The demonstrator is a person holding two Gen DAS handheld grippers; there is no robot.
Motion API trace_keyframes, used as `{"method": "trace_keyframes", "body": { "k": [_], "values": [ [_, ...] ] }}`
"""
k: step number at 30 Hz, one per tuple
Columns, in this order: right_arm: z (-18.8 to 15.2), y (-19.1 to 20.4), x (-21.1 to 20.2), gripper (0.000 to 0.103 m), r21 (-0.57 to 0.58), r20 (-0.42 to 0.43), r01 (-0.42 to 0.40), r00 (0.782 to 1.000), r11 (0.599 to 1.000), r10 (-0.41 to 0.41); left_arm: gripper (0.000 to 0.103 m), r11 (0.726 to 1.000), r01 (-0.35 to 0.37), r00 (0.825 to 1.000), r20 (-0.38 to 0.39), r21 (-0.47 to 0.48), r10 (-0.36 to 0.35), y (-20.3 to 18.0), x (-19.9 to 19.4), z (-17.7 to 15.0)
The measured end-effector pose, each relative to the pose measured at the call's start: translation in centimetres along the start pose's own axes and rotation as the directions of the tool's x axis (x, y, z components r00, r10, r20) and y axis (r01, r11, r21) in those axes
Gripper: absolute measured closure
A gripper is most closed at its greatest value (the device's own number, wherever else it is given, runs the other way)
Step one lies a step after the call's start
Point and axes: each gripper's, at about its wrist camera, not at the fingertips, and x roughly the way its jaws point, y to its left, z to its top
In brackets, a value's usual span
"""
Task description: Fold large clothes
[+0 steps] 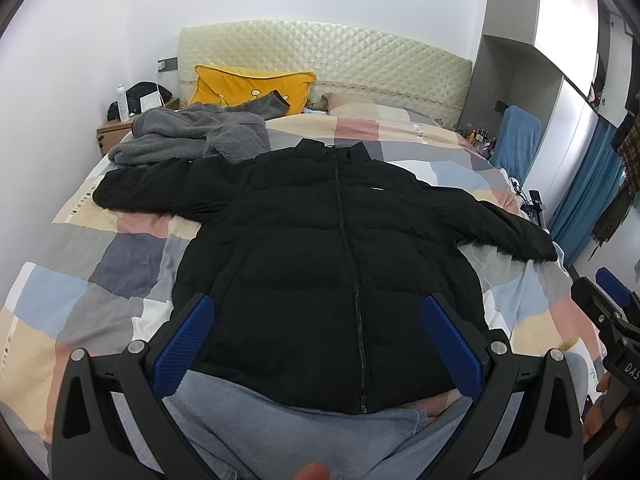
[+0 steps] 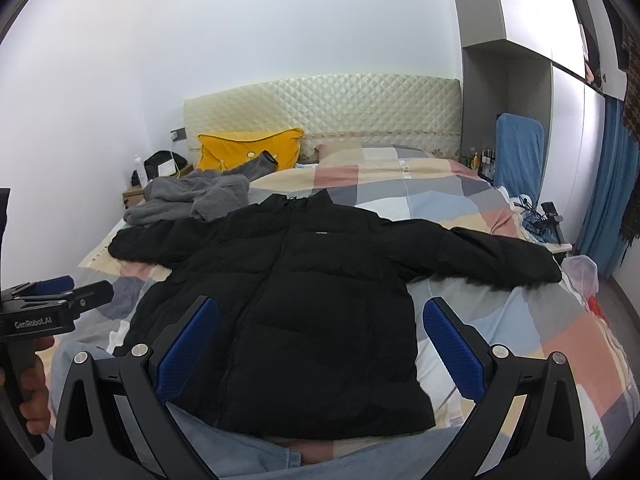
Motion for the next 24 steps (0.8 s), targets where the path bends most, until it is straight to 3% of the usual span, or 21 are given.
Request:
{"method": "trace_keyframes", "body": {
  "k": [6, 11, 17, 24],
  "values": [
    [1.3, -2.1, 0.6, 0.000, 0.004, 0.021, 0.010, 1.000, 1.000, -0.010, 0.000, 0.999, 0.045, 0.999, -0.004, -0.015, -0.045, -1.1, 0.7, 1.6],
    [2.5, -4.7, 1.4, 0.000, 0.033, 0.048, 0.057, 0.997, 0.998, -0.058, 0.000, 0.997, 0.072, 0.997, 0.022, 0.041, -0.073, -3.5, 1.3, 3.7],
    [4.6, -8.7, 2.1, 0.000, 0.090, 0.073, 0.110, 0.990, 0.990, -0.117, 0.000, 0.981, 0.185, 0.982, 0.021, 0.054, -0.186, -5.9, 1.8, 7.1],
    [7.1, -13.3, 2.3, 0.000, 0.143, 0.105, 0.170, 0.977, 0.975, -0.186, 0.000, 0.979, 0.147, 0.979, 0.123, 0.137, -0.164, -9.0, 1.3, 11.4]
  ]
}}
